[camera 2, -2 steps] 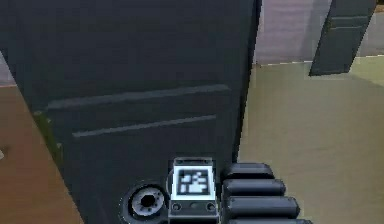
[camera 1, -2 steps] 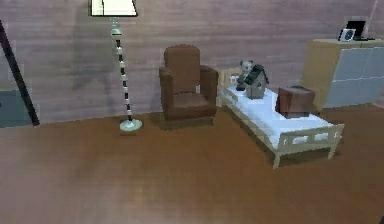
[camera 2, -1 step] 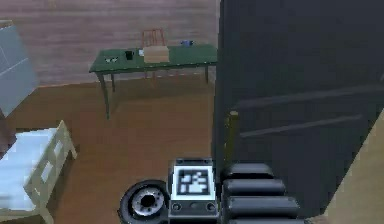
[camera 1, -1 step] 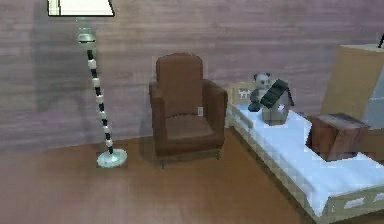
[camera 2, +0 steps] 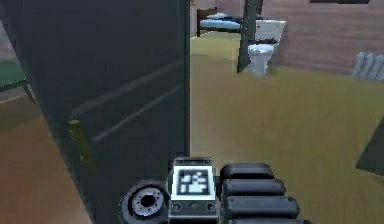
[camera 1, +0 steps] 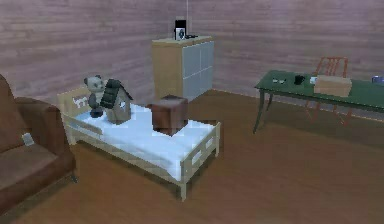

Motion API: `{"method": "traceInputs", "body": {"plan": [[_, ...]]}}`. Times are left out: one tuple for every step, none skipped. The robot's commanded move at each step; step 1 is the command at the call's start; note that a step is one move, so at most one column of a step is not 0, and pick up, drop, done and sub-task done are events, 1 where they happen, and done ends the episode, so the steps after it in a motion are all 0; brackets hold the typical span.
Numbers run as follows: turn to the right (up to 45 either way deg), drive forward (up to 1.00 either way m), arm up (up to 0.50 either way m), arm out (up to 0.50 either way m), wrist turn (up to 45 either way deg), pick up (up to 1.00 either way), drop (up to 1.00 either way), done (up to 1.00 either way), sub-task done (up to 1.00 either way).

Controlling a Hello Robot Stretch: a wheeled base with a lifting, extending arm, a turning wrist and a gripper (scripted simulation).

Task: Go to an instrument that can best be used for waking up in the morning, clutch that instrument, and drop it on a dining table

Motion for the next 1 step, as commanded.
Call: {"method": "traceInputs", "body": {"plan": [[9.0, 0.00, 0.00, 0.00, 0.0, 0.00, 0.00, 0.00, 0.00]]}}
